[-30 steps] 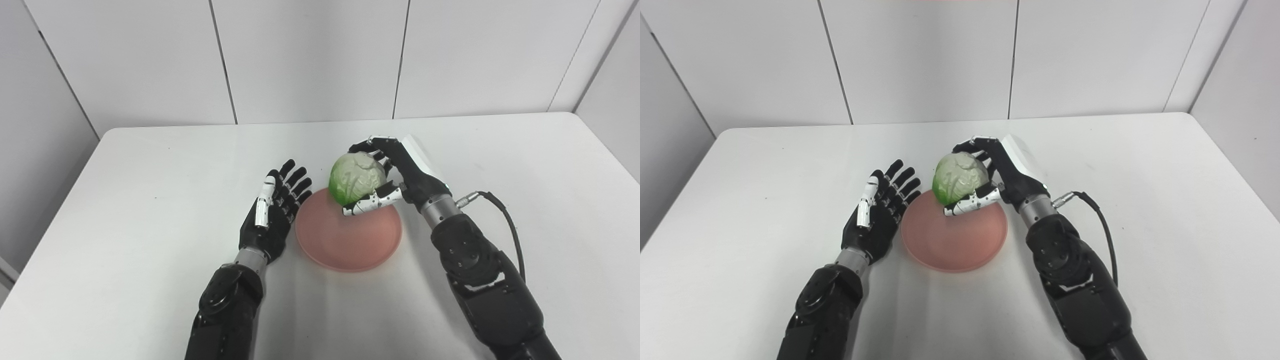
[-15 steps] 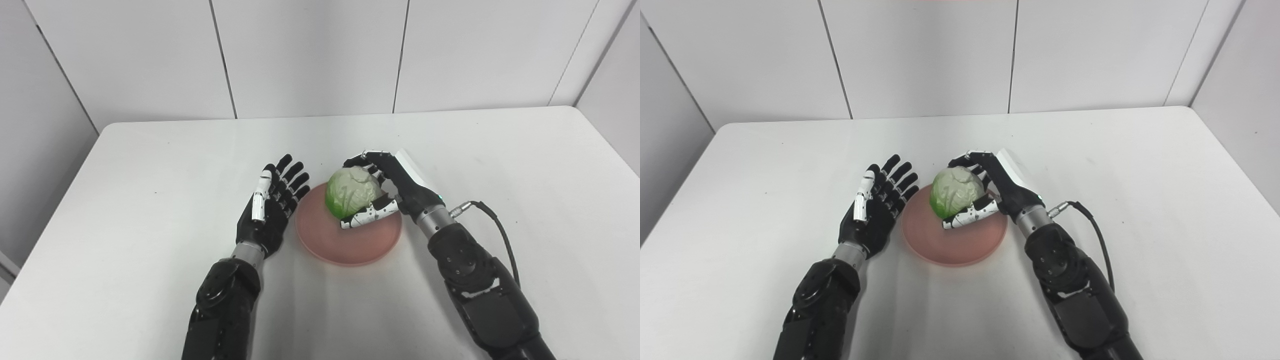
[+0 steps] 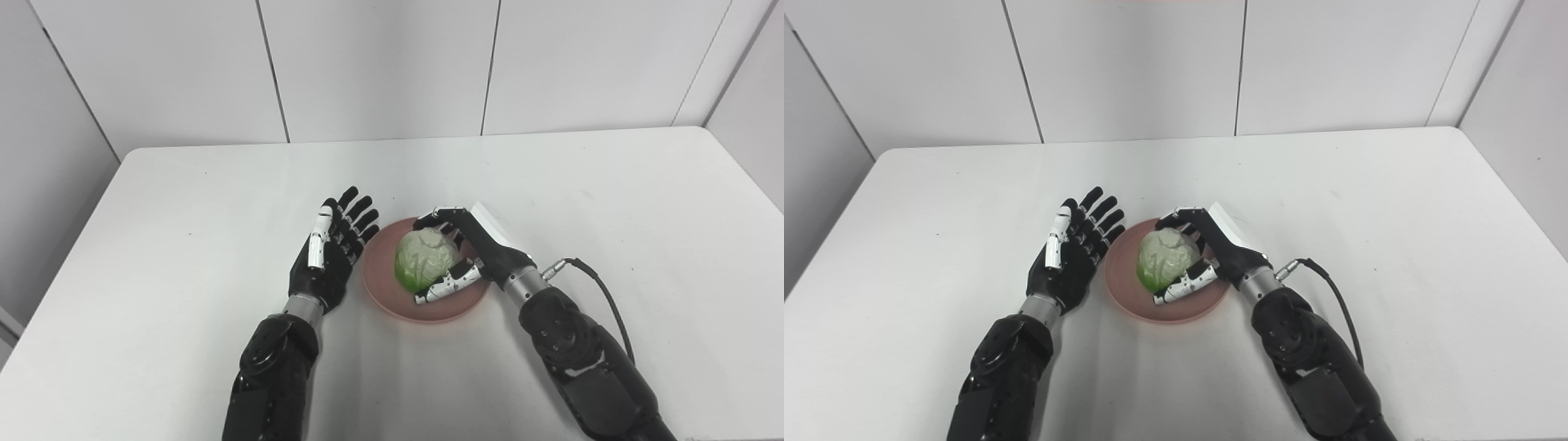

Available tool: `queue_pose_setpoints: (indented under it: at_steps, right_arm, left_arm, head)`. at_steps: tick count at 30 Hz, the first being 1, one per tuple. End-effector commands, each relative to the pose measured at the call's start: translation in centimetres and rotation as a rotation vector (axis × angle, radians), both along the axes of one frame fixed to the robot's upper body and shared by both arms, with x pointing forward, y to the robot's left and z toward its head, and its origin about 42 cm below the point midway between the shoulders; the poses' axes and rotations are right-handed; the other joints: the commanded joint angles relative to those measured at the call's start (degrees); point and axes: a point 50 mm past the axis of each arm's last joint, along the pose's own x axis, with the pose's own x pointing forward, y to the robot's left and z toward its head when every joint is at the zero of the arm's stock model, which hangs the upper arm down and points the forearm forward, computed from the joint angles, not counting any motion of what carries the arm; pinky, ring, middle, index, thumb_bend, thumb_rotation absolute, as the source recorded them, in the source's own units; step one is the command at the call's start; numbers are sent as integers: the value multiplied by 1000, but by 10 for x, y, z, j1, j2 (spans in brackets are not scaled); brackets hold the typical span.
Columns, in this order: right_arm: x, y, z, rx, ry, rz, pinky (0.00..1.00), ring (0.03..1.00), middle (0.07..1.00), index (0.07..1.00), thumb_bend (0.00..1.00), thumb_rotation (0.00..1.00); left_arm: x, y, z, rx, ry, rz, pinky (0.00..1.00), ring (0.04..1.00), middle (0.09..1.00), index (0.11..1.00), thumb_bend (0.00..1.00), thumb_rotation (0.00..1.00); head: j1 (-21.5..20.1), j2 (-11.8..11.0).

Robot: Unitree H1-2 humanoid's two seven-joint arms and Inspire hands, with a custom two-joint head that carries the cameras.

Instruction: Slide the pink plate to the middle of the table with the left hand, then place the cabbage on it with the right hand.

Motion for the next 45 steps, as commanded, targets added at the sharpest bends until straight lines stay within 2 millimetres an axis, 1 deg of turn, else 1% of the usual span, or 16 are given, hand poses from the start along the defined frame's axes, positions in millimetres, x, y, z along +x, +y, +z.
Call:
queue_pose_setpoints:
  at_steps: [1,12,20,21,22,23,24,25,26,27,28,30,32,35,41,45]
  right_arm:
    - [4,6,11,-4,-60,36,389,398,491,531,514,0]
    - [5,9,-2,-28,-13,52,411,407,490,528,515,0]
    - [3,5,3,-63,-13,92,479,417,503,544,514,0]
    - [3,4,4,-76,-20,99,530,556,616,662,704,41]
    - [2,3,6,-99,-30,103,548,604,654,702,768,55]
    - [1,3,7,-115,-37,106,588,665,718,774,829,158]
    - [0,2,11,-134,-37,104,602,685,740,798,849,193]
    - [-1,2,15,-149,-37,103,647,755,813,871,902,314]
    - [-2,1,17,-156,-36,102,676,801,862,919,940,398]
    - [-4,1,23,-163,-39,104,678,806,866,924,943,406]
    - [-5,0,27,-167,-41,107,729,866,922,961,972,485]
    - [-7,-1,35,-161,-37,112,801,945,980,992,996,597]
    - [-9,-2,42,-148,-27,118,841,984,996,999,1000,659]
    - [-13,-4,50,-124,-20,125,864,999,1000,1000,1000,698]
    - [-24,-14,70,-3,-56,112,892,1000,1000,1000,1000,712]
    - [-30,-20,76,72,-99,69,904,1000,1000,1000,1000,733]
  left_arm:
    - [0,1,-4,14,45,8,915,906,915,910,337,1000]
    - [-1,1,-1,12,42,7,919,906,914,907,341,1000]
    - [-1,1,-2,19,41,9,916,905,912,904,348,1000]
    - [-1,1,-2,20,41,9,915,907,914,906,350,1000]
    - [-1,1,-2,21,40,8,915,908,914,907,351,1000]
    - [-1,1,-2,21,39,7,919,909,916,909,355,1000]
    - [-1,2,-2,21,38,5,921,910,916,910,356,1000]
    - [-1,2,-1,21,37,4,925,912,918,912,359,1000]
    - [-1,2,-1,21,37,4,925,913,919,912,361,1000]
    - [-2,2,-1,22,37,7,925,913,919,913,361,1000]
    - [-2,2,-1,22,37,9,919,911,917,910,360,1000]
    - [-2,3,-1,23,36,12,911,909,915,909,357,1000]
    - [-3,3,0,19,35,14,909,906,913,910,346,1000]
    - [-3,4,0,19,31,14,908,902,913,911,340,1000]
    - [-3,7,3,19,23,19,912,896,909,913,339,1000]
    - [-5,10,5,14,18,20,930,904,916,919,341,1000]
  head:
    - [0,1]
    - [-3,3]
    - [-5,4]
    - [-5,4]
    - [-5,4]
    - [-5,4]
    - [-5,4]
    - [-5,5]
    - [-5,5]
    - [-6,6]
    - [-6,6]
    - [-8,6]
    - [-9,6]
    - [-10,5]
    - [-10,3]
    - [-15,0]
